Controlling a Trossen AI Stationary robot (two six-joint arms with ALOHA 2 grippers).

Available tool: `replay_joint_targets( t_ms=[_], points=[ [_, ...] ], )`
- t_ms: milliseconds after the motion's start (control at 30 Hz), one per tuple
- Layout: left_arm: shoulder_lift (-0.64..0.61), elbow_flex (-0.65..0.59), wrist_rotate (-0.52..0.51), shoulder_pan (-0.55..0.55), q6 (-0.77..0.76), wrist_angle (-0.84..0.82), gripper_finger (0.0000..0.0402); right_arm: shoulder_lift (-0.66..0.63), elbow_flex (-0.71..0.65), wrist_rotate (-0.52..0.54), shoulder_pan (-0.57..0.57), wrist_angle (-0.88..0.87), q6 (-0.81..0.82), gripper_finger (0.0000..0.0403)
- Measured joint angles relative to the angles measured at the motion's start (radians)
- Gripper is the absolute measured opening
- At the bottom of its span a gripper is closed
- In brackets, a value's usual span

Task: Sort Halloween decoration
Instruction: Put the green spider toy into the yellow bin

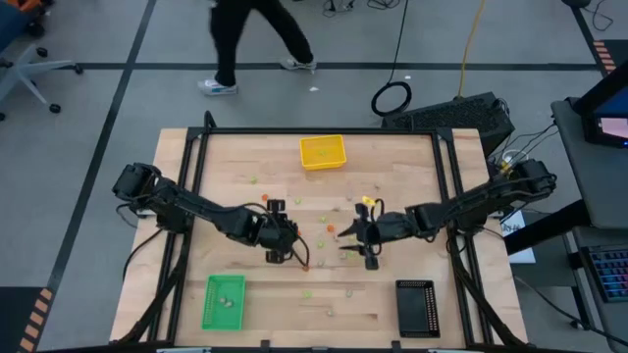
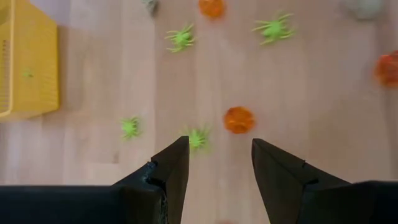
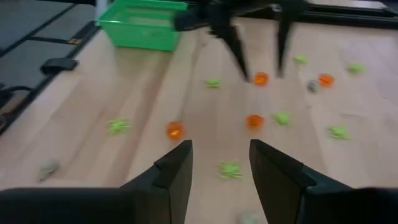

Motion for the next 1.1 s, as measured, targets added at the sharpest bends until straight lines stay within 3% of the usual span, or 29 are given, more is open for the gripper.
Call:
replay_joint_targets(
  t_ms=[300,600,733,1100],
  points=[
    [0.005,0.0,0.073,0.066,-0.001,0.001,0.0171,0.031,-0.007,0.002,0.066,0.031,-0.011,0.0146],
    [0.075,0.0,0.072,0.067,0.0,0.011,0.0171,0.212,-0.007,0.006,0.111,0.229,-0.014,0.0146],
    [0.087,0.0,0.094,0.067,0.004,0.005,0.0171,0.259,-0.007,0.055,0.111,0.281,-0.014,0.0146],
    [0.165,0.0,0.104,0.084,0.093,0.021,0.0171,0.273,-0.006,0.051,0.108,0.299,-0.012,0.0146]
  ],
)
